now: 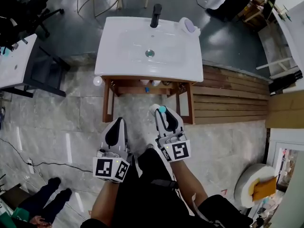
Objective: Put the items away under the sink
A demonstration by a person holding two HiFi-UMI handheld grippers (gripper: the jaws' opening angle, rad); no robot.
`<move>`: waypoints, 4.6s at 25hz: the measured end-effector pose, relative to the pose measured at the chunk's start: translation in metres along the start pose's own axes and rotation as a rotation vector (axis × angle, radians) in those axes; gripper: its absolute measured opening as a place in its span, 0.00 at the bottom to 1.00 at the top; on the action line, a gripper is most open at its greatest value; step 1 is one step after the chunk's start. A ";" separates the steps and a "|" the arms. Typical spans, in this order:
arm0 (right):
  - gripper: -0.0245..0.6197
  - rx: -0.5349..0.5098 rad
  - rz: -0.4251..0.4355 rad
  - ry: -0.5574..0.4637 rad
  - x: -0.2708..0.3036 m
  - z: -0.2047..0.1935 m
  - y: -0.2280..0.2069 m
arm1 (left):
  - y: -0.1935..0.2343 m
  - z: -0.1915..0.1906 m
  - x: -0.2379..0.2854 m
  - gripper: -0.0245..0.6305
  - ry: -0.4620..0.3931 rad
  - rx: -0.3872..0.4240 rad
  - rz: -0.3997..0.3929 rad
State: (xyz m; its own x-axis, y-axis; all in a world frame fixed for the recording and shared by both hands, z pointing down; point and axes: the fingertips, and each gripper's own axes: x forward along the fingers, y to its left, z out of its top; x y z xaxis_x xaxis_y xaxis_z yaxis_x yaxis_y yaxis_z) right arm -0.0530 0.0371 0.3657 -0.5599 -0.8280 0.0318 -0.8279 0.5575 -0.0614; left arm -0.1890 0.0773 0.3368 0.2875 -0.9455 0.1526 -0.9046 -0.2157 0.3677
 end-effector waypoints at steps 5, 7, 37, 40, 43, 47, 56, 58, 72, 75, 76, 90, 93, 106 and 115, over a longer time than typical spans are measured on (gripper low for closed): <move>0.20 0.014 -0.001 -0.013 0.016 -0.042 -0.004 | 0.010 -0.039 0.018 0.05 0.002 0.130 -0.019; 0.20 0.014 -0.005 -0.008 0.024 -0.062 -0.009 | 0.016 -0.058 0.030 0.05 0.004 0.118 -0.037; 0.20 -0.029 0.014 -0.048 0.090 -0.349 -0.042 | 0.135 -0.310 0.114 0.04 -0.100 0.153 -0.091; 0.20 -0.018 0.021 -0.032 0.095 -0.358 -0.039 | 0.136 -0.315 0.112 0.04 -0.084 0.139 -0.099; 0.20 -0.012 0.029 -0.037 0.106 -0.363 -0.037 | 0.138 -0.312 0.110 0.04 -0.083 0.133 -0.109; 0.20 -0.022 0.040 -0.054 0.124 -0.366 -0.035 | 0.140 -0.312 0.106 0.04 -0.090 0.135 -0.121; 0.20 -0.063 0.046 -0.073 0.173 -0.373 -0.033 | 0.145 -0.314 0.100 0.04 -0.095 0.134 -0.135; 0.20 -0.060 0.039 -0.078 0.184 -0.375 -0.036 | 0.146 -0.314 0.099 0.04 -0.097 0.132 -0.135; 0.20 -0.098 0.006 -0.061 0.246 -0.399 -0.045 | 0.154 -0.322 0.091 0.04 -0.091 0.125 -0.131; 0.20 -0.105 -0.001 -0.062 0.253 -0.399 -0.046 | 0.154 -0.325 0.090 0.04 -0.088 0.124 -0.134; 0.20 -0.108 -0.003 -0.063 0.256 -0.398 -0.046 | 0.154 -0.325 0.090 0.04 -0.088 0.125 -0.135; 0.20 -0.107 -0.023 -0.044 0.269 -0.411 -0.053 | 0.161 -0.330 0.093 0.04 -0.080 0.113 -0.128; 0.20 -0.114 -0.031 -0.047 0.268 -0.412 -0.053 | 0.161 -0.330 0.094 0.04 -0.080 0.107 -0.130; 0.28 -0.119 -0.040 -0.091 0.248 -0.401 -0.053 | 0.156 -0.330 0.095 0.04 -0.092 0.103 -0.151; 0.09 -0.081 0.003 -0.117 0.205 -0.374 -0.048 | 0.148 -0.328 0.106 0.04 -0.085 0.111 -0.161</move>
State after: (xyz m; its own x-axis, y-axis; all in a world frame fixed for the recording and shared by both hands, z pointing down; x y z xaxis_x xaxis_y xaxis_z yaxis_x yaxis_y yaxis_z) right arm -0.1407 -0.1368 0.7487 -0.5585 -0.8252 -0.0849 -0.8289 0.5590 0.0196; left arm -0.1891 0.0253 0.7079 0.4078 -0.9128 0.0203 -0.8795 -0.3867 0.2773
